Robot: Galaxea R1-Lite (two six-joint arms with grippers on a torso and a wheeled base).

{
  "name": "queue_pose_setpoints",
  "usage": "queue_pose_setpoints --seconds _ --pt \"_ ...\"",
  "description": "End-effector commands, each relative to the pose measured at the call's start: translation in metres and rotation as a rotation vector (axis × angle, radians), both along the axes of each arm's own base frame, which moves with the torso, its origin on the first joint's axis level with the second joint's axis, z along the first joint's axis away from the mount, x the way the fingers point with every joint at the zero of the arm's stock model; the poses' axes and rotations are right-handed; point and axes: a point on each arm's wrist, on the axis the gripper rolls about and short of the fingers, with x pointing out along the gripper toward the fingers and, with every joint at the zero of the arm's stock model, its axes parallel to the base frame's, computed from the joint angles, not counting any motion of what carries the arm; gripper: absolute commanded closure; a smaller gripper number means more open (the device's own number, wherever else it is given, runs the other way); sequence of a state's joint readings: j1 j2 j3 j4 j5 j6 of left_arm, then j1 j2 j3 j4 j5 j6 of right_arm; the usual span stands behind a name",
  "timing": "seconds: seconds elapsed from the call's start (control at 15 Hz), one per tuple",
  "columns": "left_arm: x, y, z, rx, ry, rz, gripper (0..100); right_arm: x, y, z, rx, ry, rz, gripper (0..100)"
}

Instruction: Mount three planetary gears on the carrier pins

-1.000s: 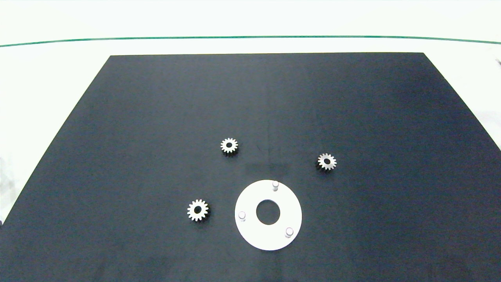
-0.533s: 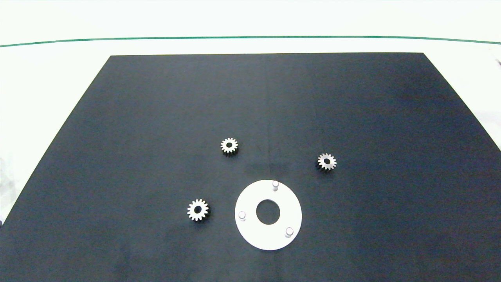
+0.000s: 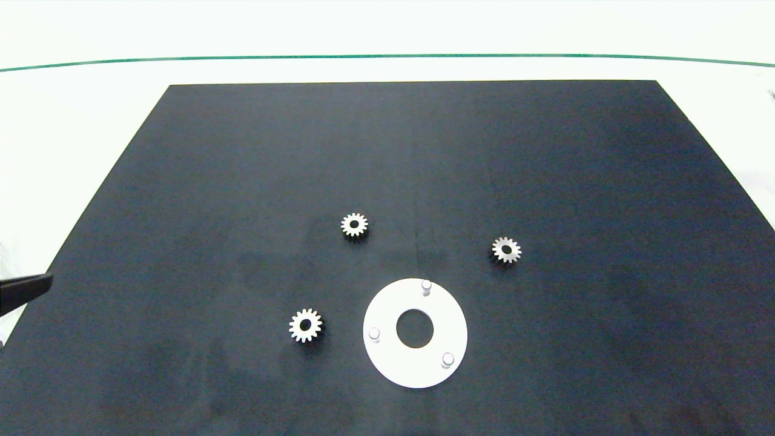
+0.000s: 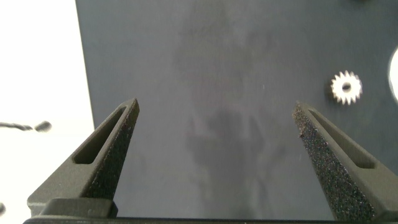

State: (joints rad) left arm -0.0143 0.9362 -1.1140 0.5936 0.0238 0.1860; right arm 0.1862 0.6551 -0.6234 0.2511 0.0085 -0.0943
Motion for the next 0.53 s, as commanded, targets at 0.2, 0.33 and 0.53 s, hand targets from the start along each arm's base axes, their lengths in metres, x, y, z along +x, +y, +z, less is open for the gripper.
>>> queue_pose_setpoints --seconds 0.2,0.33,0.53 --pt "0.059 0.001 0.001 -0.05 0.177 0.048 0 0.13 0.03 0.042 -0.126 0.178 0.122 0" --pt "0.053 -0.001 -0.001 -0.006 0.218 0.073 0 0.152 0.035 0.04 -0.207 0.194 0.18 0" --pt "0.043 -0.005 -0.003 0.009 0.256 0.039 0 0.17 0.052 0.045 -0.242 0.232 0.271 0"
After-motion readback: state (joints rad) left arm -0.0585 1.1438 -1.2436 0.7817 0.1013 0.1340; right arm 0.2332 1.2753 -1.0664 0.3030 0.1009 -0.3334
